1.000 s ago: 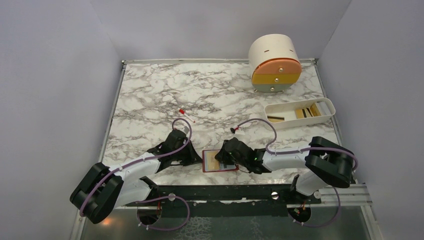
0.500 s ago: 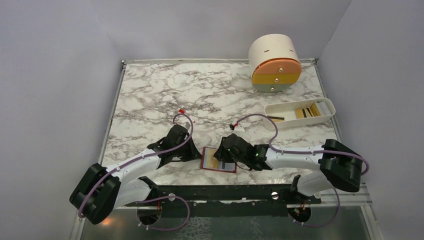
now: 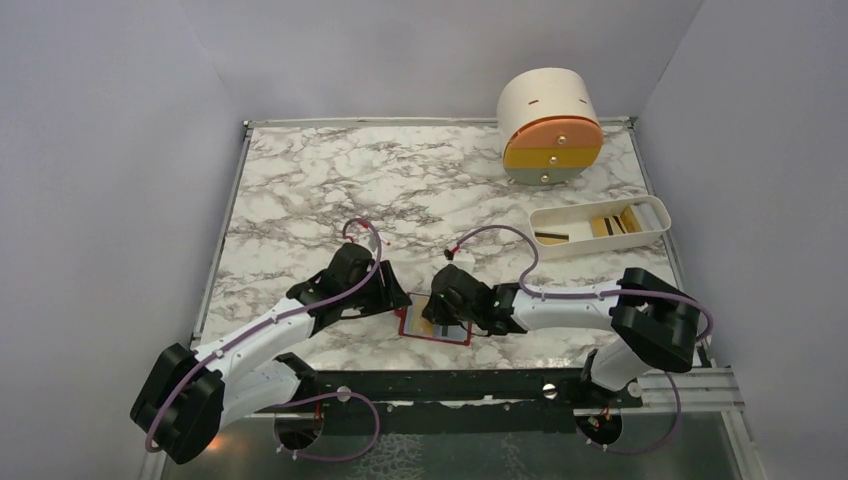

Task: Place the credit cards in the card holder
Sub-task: Insert the credit card into the card holder.

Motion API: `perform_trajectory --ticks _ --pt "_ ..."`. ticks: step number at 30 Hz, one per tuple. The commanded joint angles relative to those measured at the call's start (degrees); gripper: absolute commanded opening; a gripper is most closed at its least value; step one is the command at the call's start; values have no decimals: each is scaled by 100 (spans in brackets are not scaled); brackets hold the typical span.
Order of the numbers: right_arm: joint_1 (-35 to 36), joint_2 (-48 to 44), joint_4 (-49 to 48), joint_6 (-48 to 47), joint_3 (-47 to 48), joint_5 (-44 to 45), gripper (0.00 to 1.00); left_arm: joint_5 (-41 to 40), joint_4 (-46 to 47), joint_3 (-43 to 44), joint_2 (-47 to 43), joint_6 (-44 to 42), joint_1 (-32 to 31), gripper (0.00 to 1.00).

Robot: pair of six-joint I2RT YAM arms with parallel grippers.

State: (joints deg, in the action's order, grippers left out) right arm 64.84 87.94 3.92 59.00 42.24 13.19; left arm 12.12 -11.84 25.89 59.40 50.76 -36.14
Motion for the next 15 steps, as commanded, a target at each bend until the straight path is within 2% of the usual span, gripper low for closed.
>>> perform_trajectory --ticks 1,10,15 --pt "46 269 371 -106 260 230 19 83 132 98 -219 49 -19 53" --pt "41 332 410 12 36 246 17 761 1515 -428 75 331 -15 56" --pt "46 372 367 39 -59 244 16 854 1811 -450 352 269 -18 56"
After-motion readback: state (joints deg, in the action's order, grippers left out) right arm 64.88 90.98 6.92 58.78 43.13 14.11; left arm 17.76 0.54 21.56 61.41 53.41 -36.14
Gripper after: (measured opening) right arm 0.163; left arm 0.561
